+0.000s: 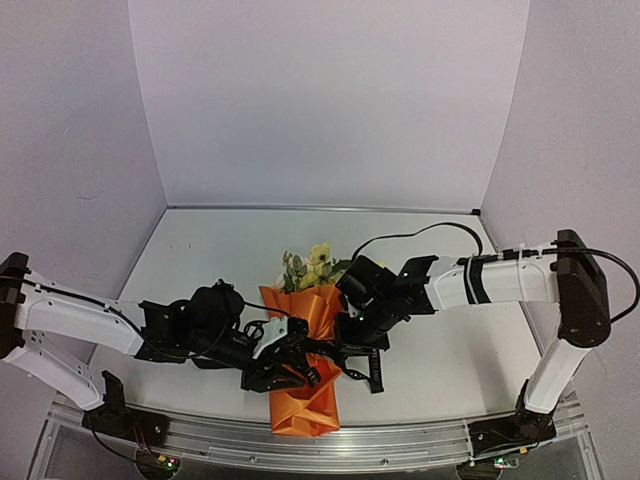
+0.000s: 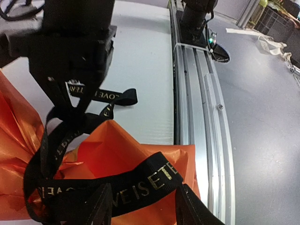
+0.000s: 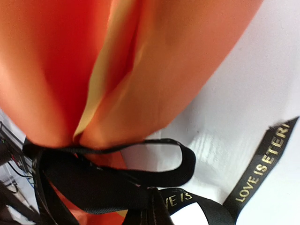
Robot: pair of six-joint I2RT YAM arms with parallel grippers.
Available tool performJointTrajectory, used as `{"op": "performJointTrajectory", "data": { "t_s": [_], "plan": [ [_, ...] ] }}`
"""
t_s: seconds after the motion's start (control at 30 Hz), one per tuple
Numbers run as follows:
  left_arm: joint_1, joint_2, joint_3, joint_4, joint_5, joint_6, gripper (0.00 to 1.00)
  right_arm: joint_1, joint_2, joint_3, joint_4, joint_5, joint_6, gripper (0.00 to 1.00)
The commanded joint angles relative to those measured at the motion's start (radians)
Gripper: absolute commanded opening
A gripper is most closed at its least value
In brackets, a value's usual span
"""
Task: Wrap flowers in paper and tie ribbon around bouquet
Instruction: Cross the half-tied ribbon over the folded bouquet.
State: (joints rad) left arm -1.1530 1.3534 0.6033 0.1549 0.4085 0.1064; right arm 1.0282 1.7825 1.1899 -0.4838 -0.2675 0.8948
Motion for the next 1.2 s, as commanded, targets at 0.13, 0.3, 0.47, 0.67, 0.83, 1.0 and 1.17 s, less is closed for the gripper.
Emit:
{"op": "performJointTrajectory", "data": {
  "t_s": [0.13, 0.3, 0.47, 0.67, 0.83, 1.0, 1.17],
  "plan": [
    [0.031, -0.168, 0.022, 0.091, -0.069, -0.064, 0.50, 0.040, -0.063, 0.069, -0.141, 0.061, -0.118, 0.00],
    [0.115, -0.173, 0.031, 0.096, -0.042, -0.078, 0.45, 0.052, -0.072, 0.066, -0.158, 0.087, -0.133, 0.00],
    [0.175, -0.118, 0.071, 0.068, -0.109, -0.055, 0.36, 0.066, -0.080, 0.063, -0.169, 0.087, -0.145, 0.00],
    [0.205, 0.079, 0.249, -0.146, -0.049, 0.034, 0.28, 0.089, -0.080, 0.065, -0.179, 0.098, -0.158, 0.00],
    [0.205, 0.133, 0.281, -0.216, -0.050, 0.055, 0.27, 0.096, -0.078, 0.065, -0.179, 0.113, -0.165, 0.00],
    [0.205, 0.143, 0.276, -0.241, -0.049, 0.068, 0.27, 0.098, -0.075, 0.068, -0.179, 0.116, -0.170, 0.00],
    [0.205, 0.175, 0.289, -0.256, -0.038, 0.080, 0.27, 0.098, -0.079, 0.068, -0.177, 0.127, -0.172, 0.00]
  ]
}}
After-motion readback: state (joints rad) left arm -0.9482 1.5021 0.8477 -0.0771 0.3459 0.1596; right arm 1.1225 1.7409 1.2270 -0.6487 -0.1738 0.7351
